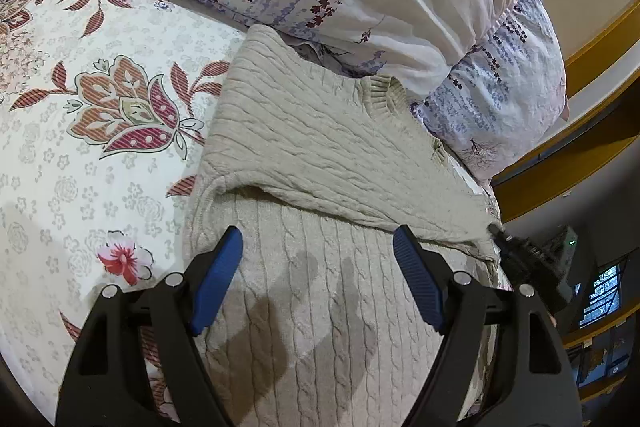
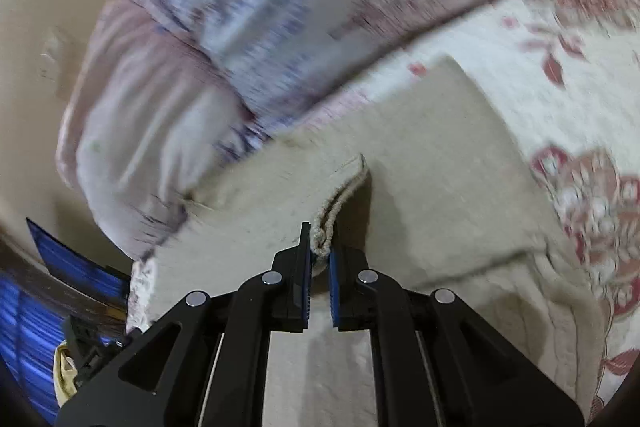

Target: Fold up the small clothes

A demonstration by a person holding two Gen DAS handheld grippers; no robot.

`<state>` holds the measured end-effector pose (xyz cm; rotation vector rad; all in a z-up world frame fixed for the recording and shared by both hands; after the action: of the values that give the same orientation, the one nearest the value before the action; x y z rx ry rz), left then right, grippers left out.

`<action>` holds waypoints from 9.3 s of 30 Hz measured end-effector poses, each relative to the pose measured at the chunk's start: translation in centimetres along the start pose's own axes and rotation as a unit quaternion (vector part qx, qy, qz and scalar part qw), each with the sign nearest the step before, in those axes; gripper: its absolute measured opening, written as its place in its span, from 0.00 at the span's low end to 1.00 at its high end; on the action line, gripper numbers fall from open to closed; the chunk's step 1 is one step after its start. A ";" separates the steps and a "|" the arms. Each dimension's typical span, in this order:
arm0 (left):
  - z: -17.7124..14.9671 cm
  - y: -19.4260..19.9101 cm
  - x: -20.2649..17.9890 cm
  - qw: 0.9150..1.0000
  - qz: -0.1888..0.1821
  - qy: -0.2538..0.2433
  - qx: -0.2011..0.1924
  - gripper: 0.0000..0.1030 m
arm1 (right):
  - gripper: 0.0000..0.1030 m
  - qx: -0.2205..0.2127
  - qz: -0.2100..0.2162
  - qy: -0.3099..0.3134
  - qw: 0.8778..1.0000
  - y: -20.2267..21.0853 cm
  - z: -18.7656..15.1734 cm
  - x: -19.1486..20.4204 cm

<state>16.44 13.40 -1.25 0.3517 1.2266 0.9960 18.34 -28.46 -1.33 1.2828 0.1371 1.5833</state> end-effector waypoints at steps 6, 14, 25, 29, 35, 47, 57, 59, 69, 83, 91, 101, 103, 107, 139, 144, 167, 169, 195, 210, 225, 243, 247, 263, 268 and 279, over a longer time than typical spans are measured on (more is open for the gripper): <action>-0.1 0.1 0.1 1.000 -0.004 0.001 -0.002 0.75 | 0.07 -0.010 0.002 0.002 1.000 0.4 -0.1 -0.1; -1.1 0.7 -0.2 1.000 -0.008 -0.007 -0.003 0.75 | 0.08 0.022 -0.050 -0.003 0.999 -0.5 -0.4 -1.0; -5.9 6.7 1.8 0.999 -0.008 -0.020 -0.043 0.75 | 0.40 -0.002 -0.034 -0.012 0.999 8.3 -2.9 -5.1; -7.8 7.8 2.8 0.999 -0.020 -0.009 -0.037 0.74 | 0.40 0.020 -0.044 -0.020 0.999 10.3 -5.3 -7.4; -10.5 7.3 3.1 0.998 -0.058 0.010 -0.009 0.69 | 0.40 0.058 -0.030 -0.028 0.997 11.7 -9.5 -8.8; -15.6 7.1 1.7 0.993 -0.112 -0.003 0.030 0.43 | 0.30 0.128 0.068 0.015 0.989 13.4 -15.6 -6.9; -17.7 6.9 1.3 0.988 -0.127 -0.012 0.082 0.38 | 0.30 0.172 0.061 0.069 0.981 13.8 -18.3 -5.1; -17.9 6.7 0.7 0.987 -0.122 -0.032 0.095 0.34 | 0.28 0.183 0.064 0.085 0.977 13.5 -18.7 -4.4; -16.1 8.2 -0.9 0.992 -0.087 -0.072 0.048 0.06 | 0.08 0.047 0.041 0.158 0.985 15.4 -15.8 -0.6; -6.0 10.7 -3.7 0.992 -0.001 -0.084 -0.096 0.06 | 0.08 -0.125 -0.037 0.258 0.957 15.8 -9.6 3.7; 1.8 8.6 -6.1 0.987 0.025 -0.099 -0.128 0.06 | 0.08 -0.145 -0.045 0.251 0.956 13.2 -4.0 4.7; 8.6 1.8 -4.1 0.993 0.040 -0.046 -0.105 0.06 | 0.08 -0.094 -0.025 0.169 0.981 5.3 3.0 1.4; 9.0 -0.2 -2.9 0.995 0.041 -0.025 -0.085 0.06 | 0.08 -0.067 -0.028 0.145 0.987 3.3 3.6 -0.1; 9.1 -2.2 -1.2 0.997 0.033 -0.001 -0.063 0.06 | 0.08 -0.025 -0.021 0.100 0.995 0.8 4.1 -2.4; 7.3 0.1 -1.9 0.992 0.075 -0.047 -0.089 0.56 | 0.45 -0.038 -0.055 0.085 0.994 4.0 3.8 -5.7; 6.2 -0.8 -1.2 0.994 0.081 -0.046 -0.063 0.40 | 0.26 -0.010 -0.085 0.108 0.990 2.7 2.6 -5.8; 4.6 -0.7 0.8 0.995 0.087 -0.041 -0.028 0.13 | 0.10 -0.016 -0.172 0.132 0.976 3.1 0.8 -5.4; 4.6 -0.4 0.6 0.995 0.086 -0.042 -0.032 0.22 | 0.21 -0.021 -0.182 0.135 0.974 3.4 0.9 -5.0; 2.6 -1.5 -4.3 0.987 0.084 -0.121 -0.062 0.69 | 0.37 0.000 -0.155 0.299 0.942 -2.9 -1.8 4.9; 6.8 0.5 3.5 0.994 -0.014 0.083 -0.063 0.74 | 0.51 0.025 -0.118 0.339 0.933 -7.6 -3.1 12.2; 6.9 -1.5 3.2 0.993 -0.040 0.105 -0.040 0.71 | 0.53 0.032 -0.145 0.355 0.923 -9.2 -3.9 12.3; 6.6 -2.6 0.8 0.997 0.052 0.049 -0.002 0.20 | 0.53 0.033 -0.142 0.352 0.925 -9.2 -4.0 12.3; 7.1 -0.9 -1.2 0.999 -0.020 0.040 -0.026 0.17 | 0.53 0.033 -0.140 0.351 0.925 -9.3 -4.1 12.3; 7.3 -2.4 -13.9 0.972 -0.232 -0.024 -0.036 0.14 | 0.53 0.024 -0.123 0.326 0.937 -6.5 -2.9 10.1; 5.9 -5.8 -18.3 0.966 -0.256 -0.047 -0.006 0.13 | 0.53 -0.005 -0.103 0.247 0.964 -1.8 0.2 4.9; 0.5 -15.3 -23.8 0.949 -0.280 -0.079 0.119 0.18 | 0.53 -0.047 -0.097 0.131 0.986 5.0 3.6 -3.1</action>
<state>23.58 -13.70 2.85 0.2428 1.2053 0.3262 17.59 -34.74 1.38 0.9553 0.3391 1.5633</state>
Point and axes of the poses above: each gripper's, at about its wrist camera, not at the fingertips, and y roughly against the way its jaws point, x to its left, z to its top, the point moved 2 cm from there along -y, roughly the way its jaws point, and after that the axes turned 8 degrees about x, right-handed, at the moved point
